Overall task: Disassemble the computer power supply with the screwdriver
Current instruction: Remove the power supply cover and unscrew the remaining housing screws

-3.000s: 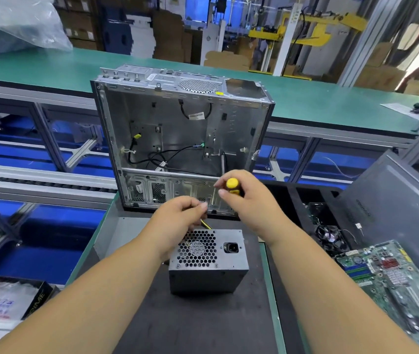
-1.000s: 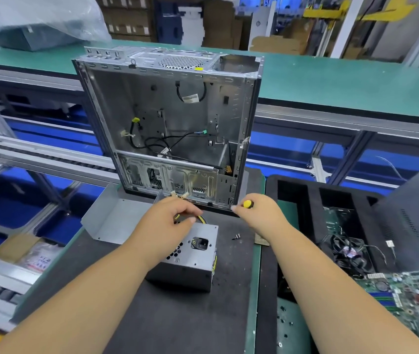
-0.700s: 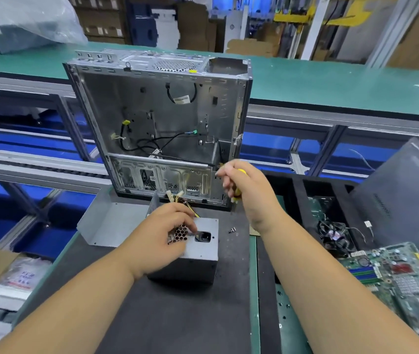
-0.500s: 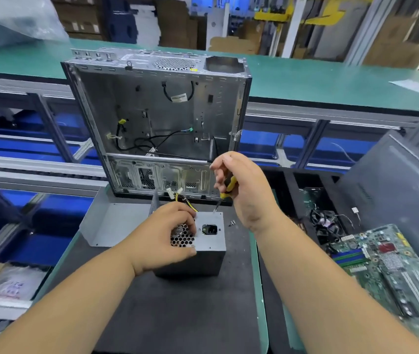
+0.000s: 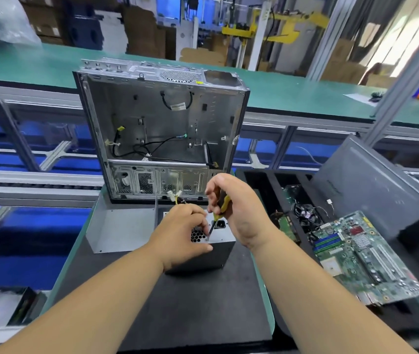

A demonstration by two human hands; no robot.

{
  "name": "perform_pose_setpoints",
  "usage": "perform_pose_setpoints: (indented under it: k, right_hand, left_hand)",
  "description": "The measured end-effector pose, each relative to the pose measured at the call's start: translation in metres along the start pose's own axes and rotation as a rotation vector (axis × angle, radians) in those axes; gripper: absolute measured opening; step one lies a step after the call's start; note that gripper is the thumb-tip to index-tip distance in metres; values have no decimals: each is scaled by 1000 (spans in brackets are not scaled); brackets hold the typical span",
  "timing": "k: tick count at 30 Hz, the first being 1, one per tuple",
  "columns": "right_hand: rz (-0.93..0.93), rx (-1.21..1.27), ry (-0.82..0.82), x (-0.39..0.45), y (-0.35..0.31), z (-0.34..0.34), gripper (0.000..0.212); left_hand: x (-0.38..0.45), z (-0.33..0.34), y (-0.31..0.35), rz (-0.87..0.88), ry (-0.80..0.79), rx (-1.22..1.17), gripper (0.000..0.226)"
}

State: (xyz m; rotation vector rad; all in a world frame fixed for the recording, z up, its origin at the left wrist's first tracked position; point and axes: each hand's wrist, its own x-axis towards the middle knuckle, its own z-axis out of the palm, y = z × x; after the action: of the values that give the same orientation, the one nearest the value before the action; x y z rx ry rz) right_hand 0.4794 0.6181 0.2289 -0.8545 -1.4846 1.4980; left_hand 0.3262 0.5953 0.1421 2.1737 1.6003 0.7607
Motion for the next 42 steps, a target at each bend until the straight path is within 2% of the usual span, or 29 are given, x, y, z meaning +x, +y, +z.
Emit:
perform_pose_setpoints:
  k: [16,21,24,27,29,32,35,42]
  right_hand:
    - [-30,-98,-82,-8,3,13,24]
    - [8,34,-19,-5,4,14,38]
    - [1,37,5,-3,3,16,26]
    - [-11,-39,69,-3,2,16,28]
    - [14,5,118,-3,0,16,30]
    - [85,163,183,0,1,19,38]
    - [66,154,200,4,5,25,49]
    - [37,243,83,12,6,24,48]
  left_hand:
    - [-2,4,-2,3,5,51,26]
    - [-2,4,-4,-3,13,10,28]
    - [0,3,-3,-5,3,28,28]
    - [1,1,-1,6,-13,62,54]
    - [4,0,0,28,-30,90,60]
    - [6,1,0,51,-72,132,45]
    - [5,2,0,76,-37,143,33]
    - [6,2,-3,73,-63,174,40]
